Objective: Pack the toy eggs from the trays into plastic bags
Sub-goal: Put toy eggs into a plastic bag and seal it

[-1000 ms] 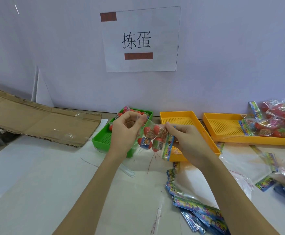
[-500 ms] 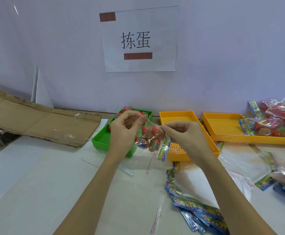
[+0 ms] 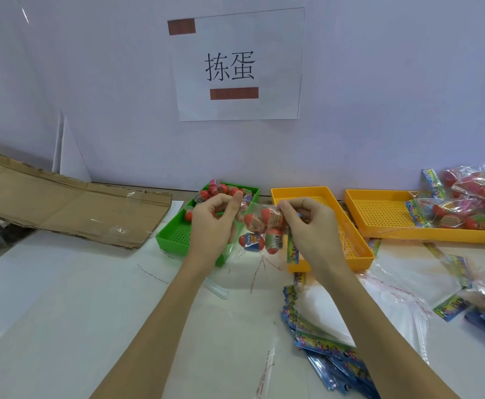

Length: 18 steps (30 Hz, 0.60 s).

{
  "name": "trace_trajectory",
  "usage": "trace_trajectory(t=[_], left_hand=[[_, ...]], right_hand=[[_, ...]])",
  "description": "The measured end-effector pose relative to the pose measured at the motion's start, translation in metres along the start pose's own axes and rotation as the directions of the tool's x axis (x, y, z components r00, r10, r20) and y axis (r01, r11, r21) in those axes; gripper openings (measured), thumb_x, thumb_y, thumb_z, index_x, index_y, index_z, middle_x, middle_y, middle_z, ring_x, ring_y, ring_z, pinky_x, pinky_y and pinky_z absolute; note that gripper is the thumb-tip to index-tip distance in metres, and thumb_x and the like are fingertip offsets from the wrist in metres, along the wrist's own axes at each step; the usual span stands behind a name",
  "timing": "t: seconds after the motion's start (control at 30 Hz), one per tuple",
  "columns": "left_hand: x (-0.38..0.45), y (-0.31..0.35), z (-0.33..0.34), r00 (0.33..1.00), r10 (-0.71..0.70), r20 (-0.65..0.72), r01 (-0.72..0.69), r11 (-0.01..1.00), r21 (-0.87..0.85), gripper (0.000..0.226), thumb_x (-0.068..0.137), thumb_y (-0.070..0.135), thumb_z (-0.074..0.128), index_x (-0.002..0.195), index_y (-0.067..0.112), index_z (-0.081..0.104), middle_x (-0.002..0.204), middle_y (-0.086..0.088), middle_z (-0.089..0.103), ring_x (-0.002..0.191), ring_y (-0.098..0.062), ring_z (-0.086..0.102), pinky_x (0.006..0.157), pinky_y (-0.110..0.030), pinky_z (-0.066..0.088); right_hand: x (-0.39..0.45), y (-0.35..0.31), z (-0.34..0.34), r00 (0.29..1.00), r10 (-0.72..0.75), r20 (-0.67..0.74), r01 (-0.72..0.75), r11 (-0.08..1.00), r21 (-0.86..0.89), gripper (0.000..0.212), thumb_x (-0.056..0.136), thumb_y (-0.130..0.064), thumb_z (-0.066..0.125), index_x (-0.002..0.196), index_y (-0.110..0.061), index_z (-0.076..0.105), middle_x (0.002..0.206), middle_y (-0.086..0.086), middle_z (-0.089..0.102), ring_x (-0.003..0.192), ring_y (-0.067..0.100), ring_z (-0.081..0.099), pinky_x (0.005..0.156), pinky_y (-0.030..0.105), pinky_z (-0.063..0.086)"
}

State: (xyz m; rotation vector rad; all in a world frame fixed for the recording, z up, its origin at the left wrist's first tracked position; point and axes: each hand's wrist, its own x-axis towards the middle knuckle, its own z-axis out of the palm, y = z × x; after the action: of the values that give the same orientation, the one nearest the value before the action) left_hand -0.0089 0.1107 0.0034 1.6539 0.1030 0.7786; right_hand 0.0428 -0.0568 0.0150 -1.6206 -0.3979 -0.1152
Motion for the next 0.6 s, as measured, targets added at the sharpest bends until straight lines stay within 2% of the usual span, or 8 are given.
trace_trajectory(t=[0.1,0.17,0.2,0.27,0.33,0.43,0.53,0.6], left_hand=[[0.0004,0.0031,0.0039,0.996,0.039,-0.086,-0.037,0.999,0.022,0.034,0.104,0.032,0.061,0.08,0.009,0.067,0.062,0.002,0.058,0.048,-0.009,0.044,0.047,-0.02,0.036],[0.0009,0.0014,0.0039,0.991,0.059,-0.122,-0.048,0.995,0.085,0.034,0.104,0.033,0.06,0.082,0.007,0.068,0.063,-0.001,0.057,0.052,-0.012,0.045,0.05,-0.024,0.037],[0.0001,0.0012,0.0042,0.99,0.066,-0.121,-0.053,0.992,0.114,0.032,0.104,0.032,0.061,0.084,0.008,0.068,0.062,0.001,0.057,0.053,-0.012,0.045,0.051,-0.024,0.037],[-0.0015,0.0031,0.0053,0.991,0.08,-0.112,-0.063,0.988,0.141,0.028,0.103,0.032,0.062,0.084,0.013,0.068,0.058,0.009,0.057,0.051,-0.01,0.045,0.05,-0.02,0.037],[-0.0013,0.0056,0.0055,0.989,0.079,-0.121,-0.063,0.99,0.129,0.03,0.103,0.036,0.061,0.085,0.013,0.068,0.058,0.009,0.058,0.049,-0.008,0.044,0.048,-0.019,0.036],[-0.0003,0.0075,0.0036,0.999,-0.008,-0.047,0.007,1.0,-0.017,0.034,0.103,0.042,0.058,0.089,0.012,0.066,0.058,0.009,0.058,0.042,-0.008,0.045,0.041,-0.019,0.036],[-0.0017,0.0049,0.005,0.999,0.048,-0.005,-0.048,0.998,0.044,0.013,0.099,0.026,0.069,0.091,0.016,0.068,0.07,0.011,0.065,0.052,-0.007,0.056,0.048,-0.021,0.047],[-0.0007,0.0042,0.0045,0.998,0.067,-0.011,-0.066,0.995,0.079,0.011,0.099,0.022,0.07,0.092,0.014,0.068,0.072,0.01,0.065,0.055,-0.01,0.057,0.05,-0.026,0.048]], right_hand=[[-0.0015,-0.0043,-0.0051,0.976,0.122,0.18,-0.145,0.982,0.121,0.03,0.09,-0.058,0.065,0.102,-0.032,0.075,0.088,-0.017,0.078,0.085,-0.003,0.073,0.068,0.018,0.059],[-0.0021,-0.0045,-0.0065,0.939,0.175,0.296,-0.23,0.96,0.161,0.04,0.083,-0.054,0.074,0.108,-0.024,0.078,0.095,-0.004,0.081,0.091,0.013,0.077,0.085,0.039,0.063],[-0.0029,-0.0051,-0.0064,0.935,0.187,0.302,-0.25,0.951,0.183,0.042,0.081,-0.051,0.077,0.109,-0.02,0.078,0.097,0.001,0.081,0.094,0.021,0.078,0.088,0.045,0.062],[-0.0025,-0.0048,-0.0042,0.946,0.193,0.26,-0.246,0.952,0.185,0.039,0.082,-0.048,0.078,0.108,-0.018,0.078,0.096,0.002,0.081,0.097,0.026,0.077,0.088,0.045,0.061],[-0.002,-0.0034,-0.0027,0.958,0.173,0.228,-0.217,0.958,0.187,0.034,0.088,-0.045,0.076,0.109,-0.018,0.078,0.096,0.0,0.081,0.098,0.024,0.076,0.085,0.039,0.06],[0.0009,-0.0043,-0.0066,0.969,0.147,0.198,-0.194,0.95,0.245,0.032,0.088,-0.043,0.077,0.109,-0.02,0.077,0.096,-0.003,0.081,0.09,0.016,0.078,0.069,0.023,0.061],[0.0028,-0.002,-0.0086,0.961,0.167,0.22,-0.216,0.95,0.224,0.035,0.084,-0.047,0.079,0.11,-0.024,0.075,0.099,-0.002,0.08,0.093,0.018,0.078,0.077,0.034,0.063],[0.0027,-0.0024,-0.0074,0.963,0.157,0.22,-0.206,0.953,0.221,0.039,0.083,-0.047,0.078,0.113,-0.023,0.074,0.1,0.0,0.08,0.094,0.02,0.078,0.081,0.041,0.064]])
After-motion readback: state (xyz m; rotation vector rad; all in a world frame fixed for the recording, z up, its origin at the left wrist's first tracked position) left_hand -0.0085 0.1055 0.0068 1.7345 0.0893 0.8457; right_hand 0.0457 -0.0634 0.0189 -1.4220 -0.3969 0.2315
